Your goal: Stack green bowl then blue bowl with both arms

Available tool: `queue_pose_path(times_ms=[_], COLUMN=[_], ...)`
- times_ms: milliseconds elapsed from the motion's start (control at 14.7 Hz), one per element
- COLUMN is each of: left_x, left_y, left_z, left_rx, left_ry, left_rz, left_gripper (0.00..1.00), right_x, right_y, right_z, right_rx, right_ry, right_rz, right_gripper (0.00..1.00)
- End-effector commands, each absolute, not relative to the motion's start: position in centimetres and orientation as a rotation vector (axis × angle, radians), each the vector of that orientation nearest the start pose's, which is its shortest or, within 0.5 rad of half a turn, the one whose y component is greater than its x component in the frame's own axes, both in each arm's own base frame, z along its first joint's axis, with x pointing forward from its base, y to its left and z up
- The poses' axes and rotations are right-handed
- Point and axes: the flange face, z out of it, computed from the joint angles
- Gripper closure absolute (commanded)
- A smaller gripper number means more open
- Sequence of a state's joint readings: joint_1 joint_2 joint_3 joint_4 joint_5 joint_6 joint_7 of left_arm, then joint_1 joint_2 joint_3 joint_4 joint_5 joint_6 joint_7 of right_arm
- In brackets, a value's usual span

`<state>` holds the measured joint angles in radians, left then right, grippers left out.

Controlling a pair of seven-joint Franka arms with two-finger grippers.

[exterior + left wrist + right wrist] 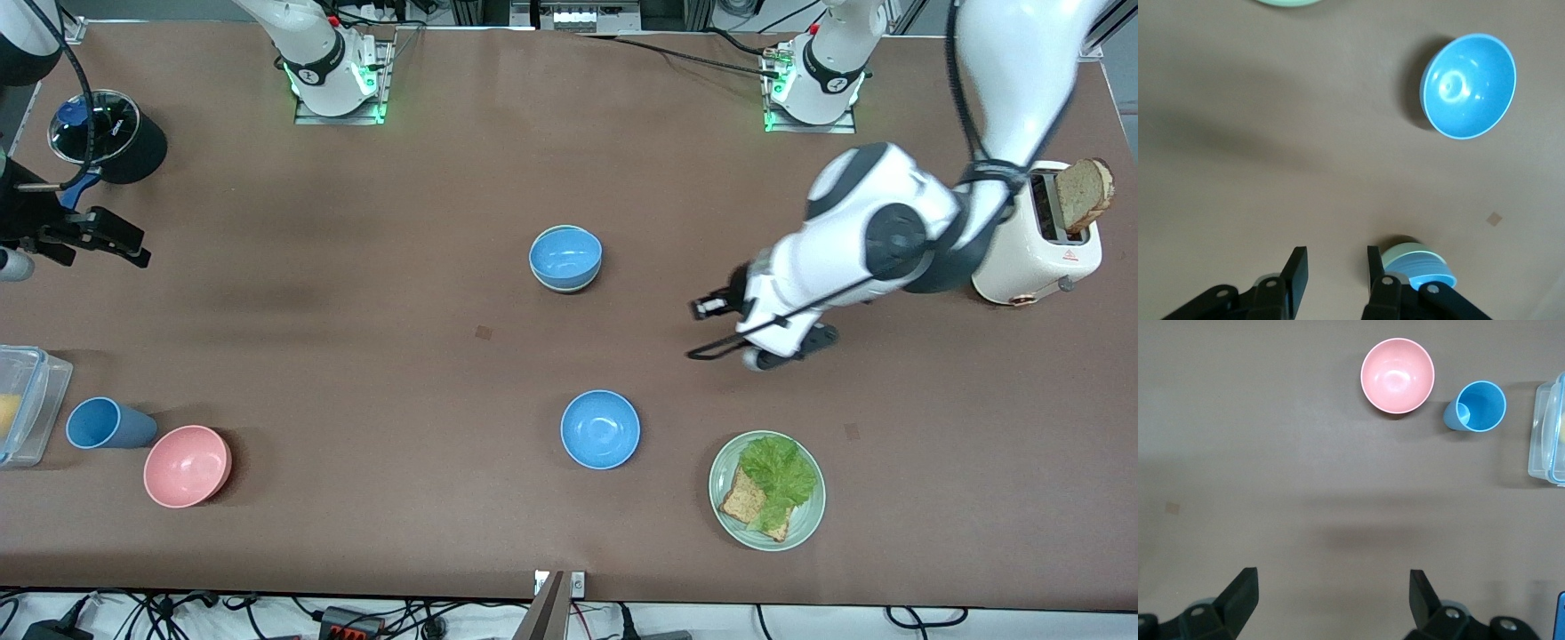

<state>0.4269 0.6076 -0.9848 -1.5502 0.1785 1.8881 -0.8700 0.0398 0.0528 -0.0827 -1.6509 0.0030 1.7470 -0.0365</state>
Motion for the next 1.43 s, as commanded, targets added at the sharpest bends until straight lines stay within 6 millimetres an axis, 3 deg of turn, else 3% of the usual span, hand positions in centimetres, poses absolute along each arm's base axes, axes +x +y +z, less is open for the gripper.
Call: queue_pose_path(times_ms=[0, 136, 204, 272, 475, 543, 611, 747, 883, 1086, 1358], left_x=[64.2, 65.3, 65.9, 66.5, 67.2, 67.1, 66.5, 64.9, 63.7, 59.9, 60.4], left_y=[-21.2, -17.8, -15.5, -12.6, -6.3, -4.1, -3.4, -3.7, -3.0, -3.7, -4.8], left_z=[43.7, 44.1, 44.1, 44.1, 45.9, 46.9, 49.0, 53.1, 55.1, 55.8, 57.0], left_rx=[-3.351, -3.355, -3.361, -3.362, -3.353, -3.308, -3.272, -3.194, -3.112, -3.021, -3.216], left_ry=[-0.345, -0.177, -0.099, -0.047, 0.151, 0.129, 0.103, 0.049, -0.043, -0.065, -0.083], left_rz=[0.315, 0.309, 0.3, 0.29, 0.295, 0.262, 0.207, 0.109, 0.064, 0.254, 0.208], left_gripper=[0.52, 0.38, 0.13, 0.0, 0.0, 0.0, 0.0, 0.0, 0.0, 0.0, 0.0], right_x=[57.8, 58.1, 58.3, 58.3, 58.0, 58.0, 58.1, 58.1, 57.9, 57.9, 58.0], right_y=[-2.0, -2.0, -2.0, -2.1, -2.4, -2.4, -2.2, -2.2, -2.3, -2.4, -2.3], right_z=[57.7, 57.4, 57.0, 57.0, 56.8, 56.8, 56.7, 56.6, 56.3, 56.2, 56.1], right_rx=[-3.152, -3.154, -3.154, -3.154, -3.15, -3.148, -3.148, -3.148, -3.149, -3.154, -3.155], right_ry=[-0.006, -0.007, -0.007, -0.002, 0.023, 0.024, 0.019, 0.019, 0.018, 0.015, 0.009], right_rz=[-0.06, -0.062, -0.053, -0.053, -0.029, -0.029, -0.029, -0.031, -0.026, -0.026, -0.041], right_gripper=[0.0, 0.0, 0.0, 0.0, 0.0, 0.0, 0.0, 0.0, 0.0, 0.0, 0.0])
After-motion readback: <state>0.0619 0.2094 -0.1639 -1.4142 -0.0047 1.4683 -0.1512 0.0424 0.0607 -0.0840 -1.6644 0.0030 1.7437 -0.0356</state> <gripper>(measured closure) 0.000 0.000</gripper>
